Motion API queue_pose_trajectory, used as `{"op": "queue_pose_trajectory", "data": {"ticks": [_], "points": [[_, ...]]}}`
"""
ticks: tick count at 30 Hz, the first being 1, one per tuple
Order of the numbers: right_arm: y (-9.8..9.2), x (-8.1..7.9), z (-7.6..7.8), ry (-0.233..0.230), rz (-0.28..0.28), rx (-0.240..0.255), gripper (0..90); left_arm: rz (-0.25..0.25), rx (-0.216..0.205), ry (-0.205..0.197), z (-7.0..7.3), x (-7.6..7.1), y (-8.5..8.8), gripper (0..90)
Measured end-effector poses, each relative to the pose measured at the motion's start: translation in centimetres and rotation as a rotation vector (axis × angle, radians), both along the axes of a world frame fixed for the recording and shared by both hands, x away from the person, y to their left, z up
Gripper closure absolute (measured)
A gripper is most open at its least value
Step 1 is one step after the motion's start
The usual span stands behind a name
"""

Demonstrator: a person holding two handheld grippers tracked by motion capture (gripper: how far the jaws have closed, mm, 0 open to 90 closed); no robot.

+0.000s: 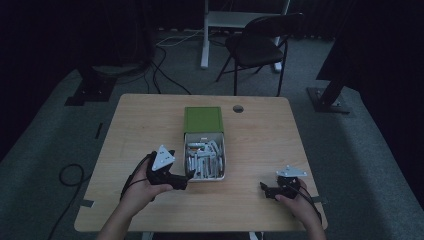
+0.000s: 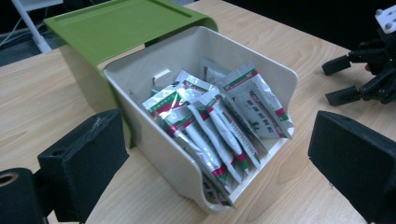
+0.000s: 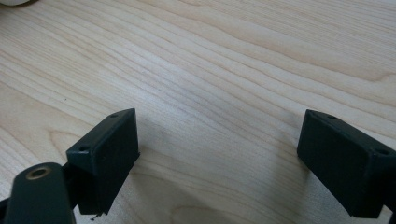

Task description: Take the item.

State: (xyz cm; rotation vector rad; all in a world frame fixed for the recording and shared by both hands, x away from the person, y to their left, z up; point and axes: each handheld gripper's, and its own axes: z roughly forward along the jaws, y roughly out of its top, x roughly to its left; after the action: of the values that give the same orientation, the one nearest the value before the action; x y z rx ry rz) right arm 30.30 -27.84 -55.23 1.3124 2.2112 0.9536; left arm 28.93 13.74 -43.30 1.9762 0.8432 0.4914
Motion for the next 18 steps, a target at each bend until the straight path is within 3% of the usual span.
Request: {"op": "queue_pose_trajectory", "data": {"ticks": [11, 18], "points": [[0.0, 0.0, 0.0, 0.000, 0.000, 0.001, 12.2, -0.045, 0.013, 0.010, -0.2, 0.6, -2.3, 4.9], [0.0, 0.0, 0.0, 0.001, -0.002, 0.003, 12.2, -0.083, 0.026, 0.007, -0.3, 0.9, -4.7, 7.1]]}}
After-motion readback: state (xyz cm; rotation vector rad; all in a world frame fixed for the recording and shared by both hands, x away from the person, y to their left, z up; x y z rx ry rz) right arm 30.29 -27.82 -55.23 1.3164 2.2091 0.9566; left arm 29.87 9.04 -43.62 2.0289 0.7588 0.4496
